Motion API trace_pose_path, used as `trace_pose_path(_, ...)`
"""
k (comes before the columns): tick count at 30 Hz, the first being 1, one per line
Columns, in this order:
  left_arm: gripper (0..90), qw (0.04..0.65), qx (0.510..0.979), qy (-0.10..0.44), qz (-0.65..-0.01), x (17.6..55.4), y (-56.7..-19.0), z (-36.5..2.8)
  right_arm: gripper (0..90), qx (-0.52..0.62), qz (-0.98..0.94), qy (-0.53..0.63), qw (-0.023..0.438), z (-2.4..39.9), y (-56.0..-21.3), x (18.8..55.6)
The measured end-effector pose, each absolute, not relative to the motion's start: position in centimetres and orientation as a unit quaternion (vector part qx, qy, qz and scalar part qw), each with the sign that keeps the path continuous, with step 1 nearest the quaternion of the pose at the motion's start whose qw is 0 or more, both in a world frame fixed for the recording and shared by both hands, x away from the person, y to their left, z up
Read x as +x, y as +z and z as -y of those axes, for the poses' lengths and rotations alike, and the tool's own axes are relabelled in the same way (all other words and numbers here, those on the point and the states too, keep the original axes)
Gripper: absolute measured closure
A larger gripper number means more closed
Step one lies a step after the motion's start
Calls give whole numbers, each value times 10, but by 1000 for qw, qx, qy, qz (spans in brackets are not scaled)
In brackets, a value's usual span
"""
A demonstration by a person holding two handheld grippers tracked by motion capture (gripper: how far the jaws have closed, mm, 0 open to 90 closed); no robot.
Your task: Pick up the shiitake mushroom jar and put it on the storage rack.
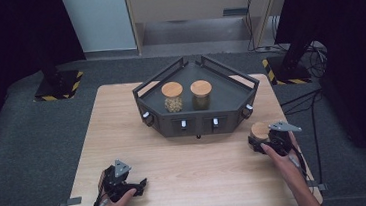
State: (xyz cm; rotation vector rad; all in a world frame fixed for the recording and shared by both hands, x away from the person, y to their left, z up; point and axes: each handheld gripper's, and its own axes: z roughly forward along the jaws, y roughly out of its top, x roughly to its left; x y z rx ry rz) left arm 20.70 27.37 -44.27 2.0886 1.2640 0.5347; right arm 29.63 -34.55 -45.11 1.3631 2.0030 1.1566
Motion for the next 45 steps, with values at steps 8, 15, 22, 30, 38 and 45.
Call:
trace_pose_path(8, 0, 316, 793, 203, -480, 207, -443, -274, 150, 503, -713, 423, 244, 340, -456, 290)
trace_pose_path(15, 0, 316, 793, 203, -480, 207, -443, -274, 203, 504, -710, 424, 248, 339, -458, 289)
trace_pose_path(22, 0, 316, 793, 203, -480, 207, -443, -274, 244, 504, -709, 421, 257, 333, -461, 289)
trace_pose_path(30, 0, 316, 793, 203, -480, 207, -443, -274, 254, 510, -704, 412, 272, 324, -461, 285)
trace_pose_path(38, 0, 316, 793, 203, -480, 207, -443, -274, 254, 508, -702, 419, 271, 329, -452, 283)
trace_pose_path(45, 0, 316, 793, 203, -480, 207, -443, -274, 255, 493, -710, 422, 274, 331, -439, 277)
